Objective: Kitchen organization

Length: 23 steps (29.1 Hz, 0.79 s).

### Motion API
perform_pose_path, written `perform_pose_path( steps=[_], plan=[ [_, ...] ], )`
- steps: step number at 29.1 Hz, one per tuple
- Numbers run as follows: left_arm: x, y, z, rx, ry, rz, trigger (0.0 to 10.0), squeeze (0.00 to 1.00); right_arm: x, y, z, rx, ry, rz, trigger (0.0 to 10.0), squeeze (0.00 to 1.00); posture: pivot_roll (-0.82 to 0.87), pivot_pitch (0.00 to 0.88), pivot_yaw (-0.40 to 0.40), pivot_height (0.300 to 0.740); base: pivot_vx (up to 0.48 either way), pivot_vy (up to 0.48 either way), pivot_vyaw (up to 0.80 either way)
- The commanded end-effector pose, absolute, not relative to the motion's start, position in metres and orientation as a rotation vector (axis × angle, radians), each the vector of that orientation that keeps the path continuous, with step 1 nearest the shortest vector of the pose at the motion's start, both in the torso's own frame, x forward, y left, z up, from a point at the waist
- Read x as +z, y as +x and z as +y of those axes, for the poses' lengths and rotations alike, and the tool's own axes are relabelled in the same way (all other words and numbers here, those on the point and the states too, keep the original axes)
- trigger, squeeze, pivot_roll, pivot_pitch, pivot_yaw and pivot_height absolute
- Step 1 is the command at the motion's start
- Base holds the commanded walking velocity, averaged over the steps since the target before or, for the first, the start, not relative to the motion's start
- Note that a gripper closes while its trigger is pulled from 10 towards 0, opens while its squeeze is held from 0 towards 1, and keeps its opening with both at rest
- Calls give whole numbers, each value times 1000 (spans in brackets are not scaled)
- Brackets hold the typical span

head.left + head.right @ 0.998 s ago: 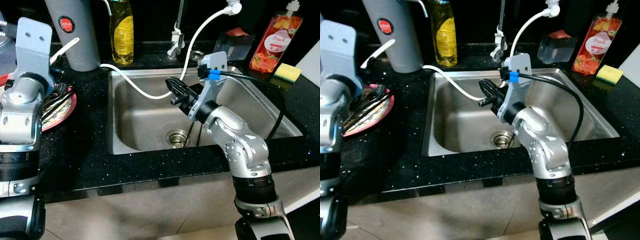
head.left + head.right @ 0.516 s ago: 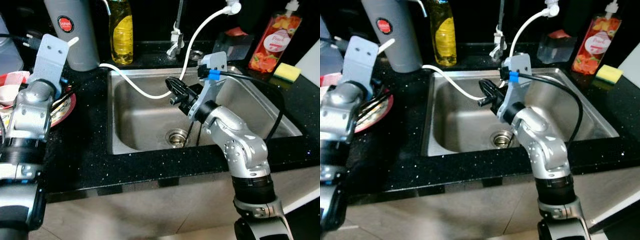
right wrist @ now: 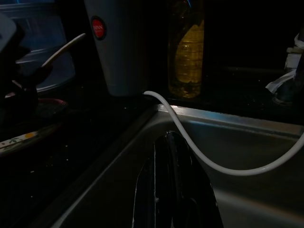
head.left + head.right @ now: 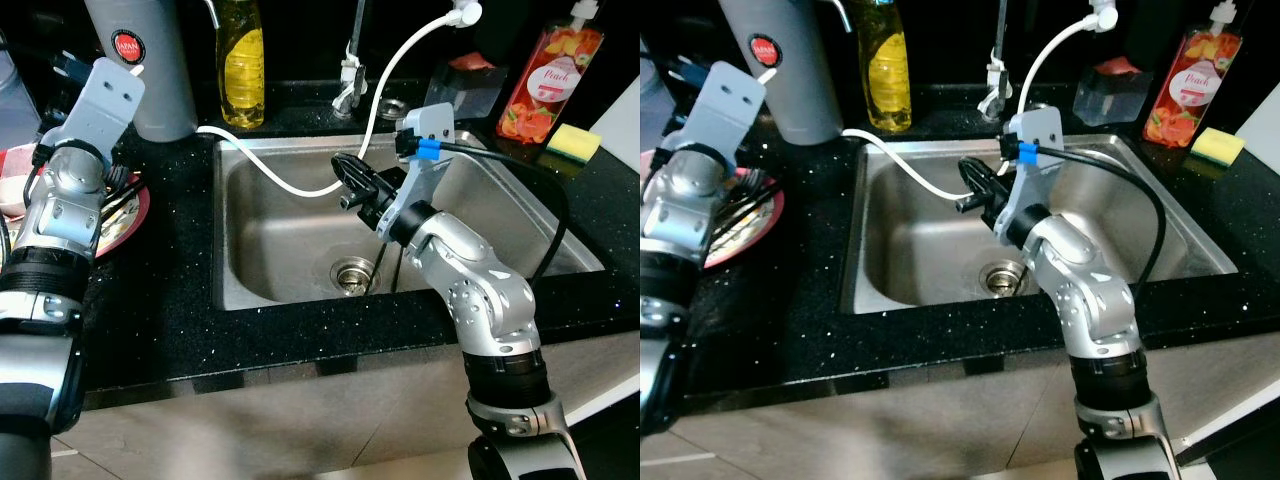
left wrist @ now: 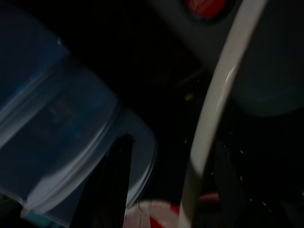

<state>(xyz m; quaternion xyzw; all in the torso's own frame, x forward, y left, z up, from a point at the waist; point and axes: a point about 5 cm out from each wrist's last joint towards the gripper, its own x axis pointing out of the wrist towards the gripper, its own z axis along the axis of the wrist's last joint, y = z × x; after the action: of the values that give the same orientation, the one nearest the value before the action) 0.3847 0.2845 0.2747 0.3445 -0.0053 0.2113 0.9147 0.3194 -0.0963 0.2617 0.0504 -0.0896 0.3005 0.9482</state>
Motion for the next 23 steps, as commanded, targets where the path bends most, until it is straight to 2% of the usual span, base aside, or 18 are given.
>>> perform_pose_path(
  steps=[1,3,4,5,6,7,8,9,18,21,22,23],
  plan=[
    [276,381,300,490,676,13,10000,0,260,318,-98,607,109,-172,10000,0,79,20,-25,740,0,0,0],
    [272,381,305,497,644,36,9608,0,260,318,-98,607,109,-172,10000,0,79,20,-25,740,0,0,0],
    [268,381,309,500,615,59,7137,0,260,318,-98,607,110,-173,10000,0,78,21,-24,740,0,0,0],
    [268,381,309,500,615,59,7137,0,260,318,-98,607,110,-173,10000,0,78,21,-24,740,0,0,0],
    [265,380,312,508,586,79,4863,0,260,318,-98,606,110,-173,10000,0,78,21,-24,740,0,0,0],
    [262,379,315,517,569,91,4000,0,260,318,-98,604,110,-173,10000,0,78,22,-24,740,0,0,0],
    [262,379,315,517,569,91,4000,0,260,318,-98,604,110,-173,10000,0,78,22,-24,740,0,0,0],
    [261,379,317,525,558,95,0,0,260,318,-99,603,109,-172,10000,0,79,22,-24,740,0,0,0],
    [269,380,314,520,552,29,0,0,259,318,-98,605,110,-171,10000,0,79,23,-25,740,0,0,0],
    [284,380,308,517,553,-61,0,0,259,318,-98,606,109,-170,10000,0,81,21,-25,740,0,0,0],
    [296,378,304,526,563,-137,10000,0,259,318,-98,606,108,-170,10000,0,80,21,-24,740,0,0,0],
    [304,377,301,532,571,-187,10000,0,259,318,-99,606,108,-170,10000,0,80,21,-24,740,0,0,0]
  ],
)
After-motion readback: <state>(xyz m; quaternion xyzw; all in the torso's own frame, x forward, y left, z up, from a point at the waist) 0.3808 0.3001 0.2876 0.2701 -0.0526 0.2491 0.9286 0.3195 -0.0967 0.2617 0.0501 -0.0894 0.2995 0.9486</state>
